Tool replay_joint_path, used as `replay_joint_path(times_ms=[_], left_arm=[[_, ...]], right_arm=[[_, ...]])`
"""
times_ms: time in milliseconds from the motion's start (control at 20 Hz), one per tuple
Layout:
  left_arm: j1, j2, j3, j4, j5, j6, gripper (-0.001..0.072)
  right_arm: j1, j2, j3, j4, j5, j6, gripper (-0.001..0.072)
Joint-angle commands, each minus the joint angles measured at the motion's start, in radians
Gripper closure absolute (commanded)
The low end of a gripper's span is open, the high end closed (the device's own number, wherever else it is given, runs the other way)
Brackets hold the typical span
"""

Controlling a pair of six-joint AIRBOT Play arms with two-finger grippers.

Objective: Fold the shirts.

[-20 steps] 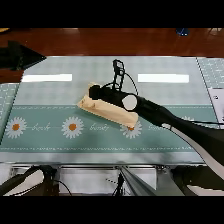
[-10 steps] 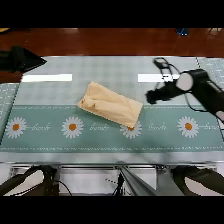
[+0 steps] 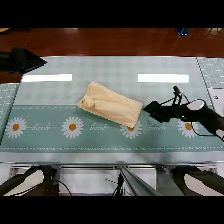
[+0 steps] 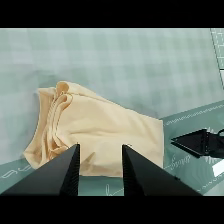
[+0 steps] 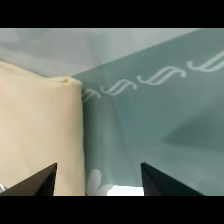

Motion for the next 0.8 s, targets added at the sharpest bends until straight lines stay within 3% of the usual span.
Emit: replay_joint_path(times_ms=[0, 100, 150, 250, 300, 350, 450, 650, 750], left_arm=[[0.0, 0.0, 0.0, 0.002, 0.006, 0.0, 0.0369], [0.0, 0.0, 0.0, 0.002, 0.011, 0.0, 0.0369], [0.0, 0.0, 0.0, 0.002, 0.011, 0.0, 0.037], [0.0, 0.0, 0.0, 0.002, 0.011, 0.0, 0.0374], [0.0, 0.0, 0.0, 0.002, 0.012, 0.0, 0.0373], [0.0, 0.0, 0.0, 0.002, 0.013, 0.0, 0.0374], [0.0, -0.005, 0.0, 0.002, 0.02, 0.0, 0.0374], [0.0, -0.045, 0.0, 0.006, 0.035, 0.0, 0.0375], [-0.001, -0.076, 0.0, 0.006, 0.034, -0.001, 0.0376]], right_arm=[[0.111, -0.063, -0.034, 0.196, -0.151, -0.032, 0.0115], [0.187, -0.108, -0.033, 0.293, -0.193, -0.102, 0.0133], [0.216, -0.115, -0.032, 0.356, -0.211, -0.176, 0.0218], [0.233, -0.114, -0.014, 0.425, -0.187, -0.273, 0.0469], [0.226, -0.11, 0.006, 0.421, -0.153, -0.294, 0.0635], [0.205, -0.098, 0.035, 0.402, -0.098, -0.318, 0.0689], [0.127, -0.041, 0.103, 0.286, 0.023, -0.315, 0.069], [-0.172, 0.181, 0.261, -0.127, 0.233, -0.029, 0.069], [-0.373, 0.287, 0.333, -0.262, 0.37, 0.012, 0.069]])
